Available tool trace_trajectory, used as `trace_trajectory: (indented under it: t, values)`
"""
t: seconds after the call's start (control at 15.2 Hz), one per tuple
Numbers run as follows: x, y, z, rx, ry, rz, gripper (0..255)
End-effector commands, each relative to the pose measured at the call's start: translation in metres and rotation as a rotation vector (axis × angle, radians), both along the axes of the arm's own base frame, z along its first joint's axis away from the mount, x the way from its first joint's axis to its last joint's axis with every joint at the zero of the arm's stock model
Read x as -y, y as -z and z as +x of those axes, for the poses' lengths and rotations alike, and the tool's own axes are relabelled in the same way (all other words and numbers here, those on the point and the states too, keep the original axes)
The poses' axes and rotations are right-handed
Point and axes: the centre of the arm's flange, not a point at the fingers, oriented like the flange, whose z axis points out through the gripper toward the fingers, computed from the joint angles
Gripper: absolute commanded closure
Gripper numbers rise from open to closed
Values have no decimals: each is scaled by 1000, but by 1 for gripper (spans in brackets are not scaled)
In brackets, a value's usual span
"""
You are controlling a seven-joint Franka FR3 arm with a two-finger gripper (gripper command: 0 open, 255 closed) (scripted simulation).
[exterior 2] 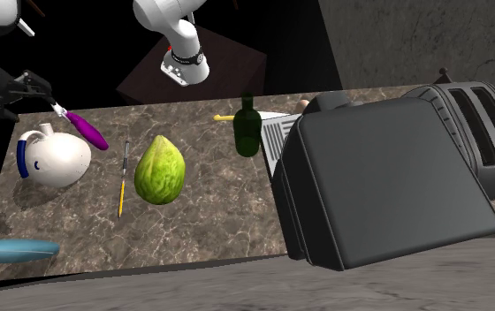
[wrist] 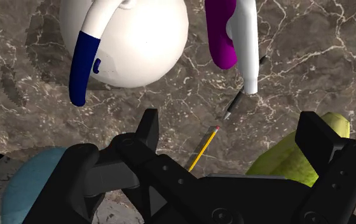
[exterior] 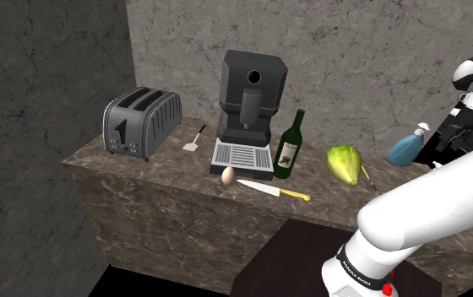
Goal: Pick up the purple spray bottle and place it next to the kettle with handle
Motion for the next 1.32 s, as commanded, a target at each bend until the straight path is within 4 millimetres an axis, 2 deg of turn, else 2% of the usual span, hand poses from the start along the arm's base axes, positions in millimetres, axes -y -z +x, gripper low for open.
trace_trajectory:
  t: [0.0, 0.26, 0.79, 0.86, 1.25]
  values:
    - [0, 11, 1, 1, 0, 3, 0]
    - [-1, 35, 0, 1, 0, 3, 0]
    - [-1, 35, 0, 1, 0, 3, 0]
    - [-1, 35, 0, 1, 0, 3, 255]
    - [-1, 35, -1, 1, 0, 3, 255]
